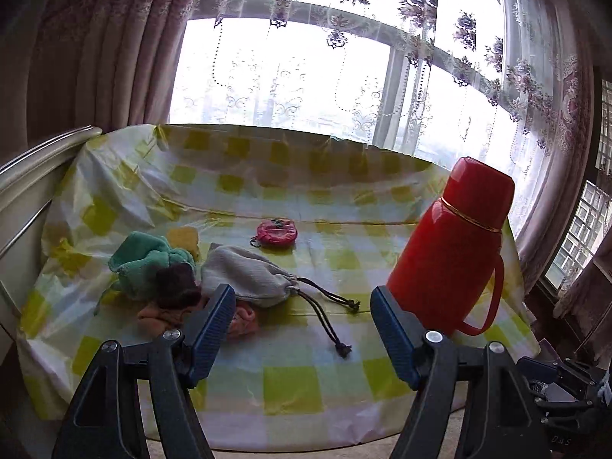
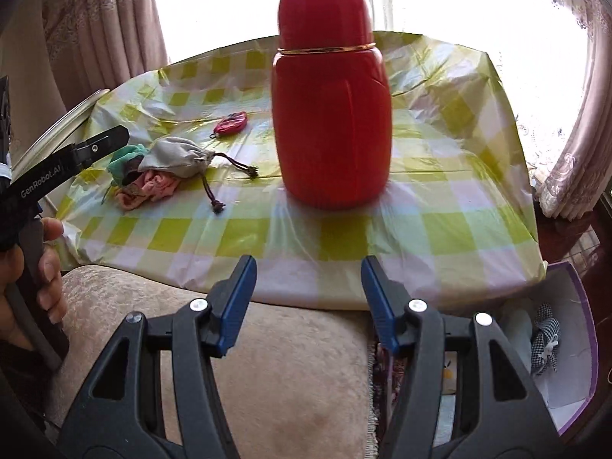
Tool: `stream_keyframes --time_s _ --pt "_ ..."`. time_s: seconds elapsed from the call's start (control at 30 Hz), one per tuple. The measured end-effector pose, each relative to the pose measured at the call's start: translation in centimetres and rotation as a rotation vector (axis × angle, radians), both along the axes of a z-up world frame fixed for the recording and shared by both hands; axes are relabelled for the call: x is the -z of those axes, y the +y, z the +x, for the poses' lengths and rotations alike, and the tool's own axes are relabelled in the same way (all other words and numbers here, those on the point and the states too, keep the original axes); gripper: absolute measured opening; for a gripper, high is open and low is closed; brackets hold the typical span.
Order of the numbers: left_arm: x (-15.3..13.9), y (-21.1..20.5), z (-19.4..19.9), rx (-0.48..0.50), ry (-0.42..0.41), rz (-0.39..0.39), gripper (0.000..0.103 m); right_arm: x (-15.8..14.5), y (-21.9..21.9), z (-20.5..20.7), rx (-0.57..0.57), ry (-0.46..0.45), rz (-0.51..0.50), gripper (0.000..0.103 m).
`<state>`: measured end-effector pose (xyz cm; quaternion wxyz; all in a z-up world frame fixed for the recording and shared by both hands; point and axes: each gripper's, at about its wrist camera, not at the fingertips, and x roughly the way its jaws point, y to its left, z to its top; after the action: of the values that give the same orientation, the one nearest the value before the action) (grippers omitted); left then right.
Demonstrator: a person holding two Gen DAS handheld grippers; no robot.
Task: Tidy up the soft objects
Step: 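Move both open tools back toward the chair, then grasp the pink coin purse with right tool while left grasps the teal towel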
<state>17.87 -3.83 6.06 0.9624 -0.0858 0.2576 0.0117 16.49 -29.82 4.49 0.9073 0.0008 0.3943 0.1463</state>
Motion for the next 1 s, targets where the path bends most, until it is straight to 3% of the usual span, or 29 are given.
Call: stream_keyframes --time_s 0.23,0.5,0.63,0.8,0.87,1.0 --pt "1.1 7.9 0.9 -0.152 0.022 -0.074 0.073 -0.7 6.6 2.8 -0.133 -0.011 0.027 0.061" --pt "3.0 13.4 5.7 -0.200 0.111 -0.183 0.073 -1.8 11.7 8.1 -0.174 -0.010 0.046 0.068" --pt "4.3 15.3 9.1 -0.187 0.176 -0.253 0.073 -1.7 14.0 12.1 -0.165 0.011 0.047 0.078" --pt "7.4 16.8 13.2 -0.233 0.323 -0.253 0.074 -1.4 16.8 18.0 -0.139 0.043 0.031 0.084" --pt "8.8 16.9 14.2 -0.228 0.381 -0.257 0.079 -1.1 17.8 20.4 -0.124 0.044 0.019 0.086" --pt "10.3 17.1 14.2 -0.218 0.383 -0.302 0.080 0.5 20.4 24.9 -0.128 0.068 -0.031 0.090"
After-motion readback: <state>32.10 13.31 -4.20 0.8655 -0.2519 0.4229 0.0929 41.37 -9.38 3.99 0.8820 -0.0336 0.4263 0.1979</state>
